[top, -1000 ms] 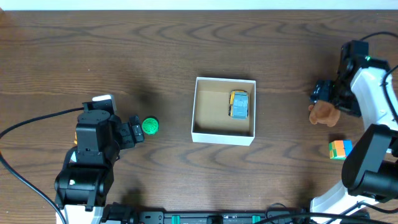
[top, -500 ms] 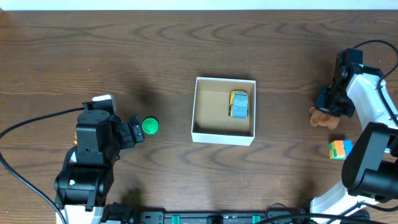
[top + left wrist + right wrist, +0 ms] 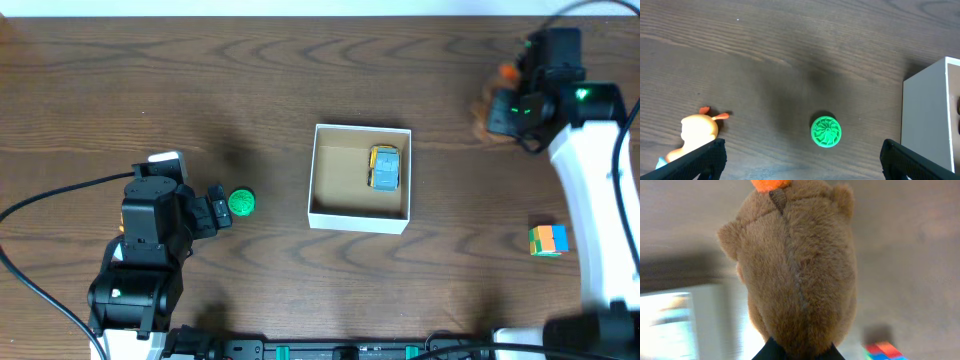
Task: Pack container
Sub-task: 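Carry the beaver with the right gripper into the box and release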
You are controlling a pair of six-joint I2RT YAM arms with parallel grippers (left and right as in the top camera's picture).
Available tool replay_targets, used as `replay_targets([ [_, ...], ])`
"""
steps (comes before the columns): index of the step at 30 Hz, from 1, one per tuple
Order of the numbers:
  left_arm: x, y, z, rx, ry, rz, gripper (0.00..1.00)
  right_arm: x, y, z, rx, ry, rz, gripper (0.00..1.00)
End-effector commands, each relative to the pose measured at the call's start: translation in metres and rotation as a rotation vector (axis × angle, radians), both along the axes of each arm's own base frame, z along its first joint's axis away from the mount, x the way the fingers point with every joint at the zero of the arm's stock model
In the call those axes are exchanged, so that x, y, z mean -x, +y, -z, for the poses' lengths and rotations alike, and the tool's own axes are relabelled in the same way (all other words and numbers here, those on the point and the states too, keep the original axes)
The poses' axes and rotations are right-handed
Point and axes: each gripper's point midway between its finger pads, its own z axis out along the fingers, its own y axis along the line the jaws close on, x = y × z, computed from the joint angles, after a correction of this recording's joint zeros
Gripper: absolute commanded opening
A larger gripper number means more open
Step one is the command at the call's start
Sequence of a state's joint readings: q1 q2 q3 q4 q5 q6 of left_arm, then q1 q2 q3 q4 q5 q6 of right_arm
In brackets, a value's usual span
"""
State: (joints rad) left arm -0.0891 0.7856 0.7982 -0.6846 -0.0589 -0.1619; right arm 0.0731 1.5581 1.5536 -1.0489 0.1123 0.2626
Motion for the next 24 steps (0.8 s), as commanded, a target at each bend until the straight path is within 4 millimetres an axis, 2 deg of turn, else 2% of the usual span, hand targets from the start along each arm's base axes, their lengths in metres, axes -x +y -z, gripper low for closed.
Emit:
replay_targets([
  [1, -0.002, -0.001, -0.006, 0.013, -0.016, -0.008, 0.98, 0.008, 0.069, -0.022, -0.113, -0.068, -0.077, 0.01],
  [5, -0.002, -0.001, -0.006, 0.013, -0.016, -0.008, 0.98, 0.021, 0.146, -0.023, -0.196, -0.085, -0.159, 0.01],
  [8, -0.002, -0.001, -0.006, 0.013, -0.016, -0.008, 0.98, 0.035, 0.182, -0.013, -0.240, -0.057, -0.112, 0.01],
  [11, -0.002, -0.001, -0.006, 0.013, -0.016, -0.008, 0.98, 0.046, 0.210, 0.004, -0.262, -0.011, -0.088, 0.01],
  [17, -0.002, -0.001, -0.006, 0.013, -0.015, -0.008, 0.98, 0.059, 0.241, 0.047, -0.241, 0.099, -0.059, 0.01],
  [24, -0.002, -0.001, -0.006, 0.012, -0.015, -0.008, 0.98, 0.055, 0.244, 0.098, -0.183, 0.194, 0.020, 0.01],
])
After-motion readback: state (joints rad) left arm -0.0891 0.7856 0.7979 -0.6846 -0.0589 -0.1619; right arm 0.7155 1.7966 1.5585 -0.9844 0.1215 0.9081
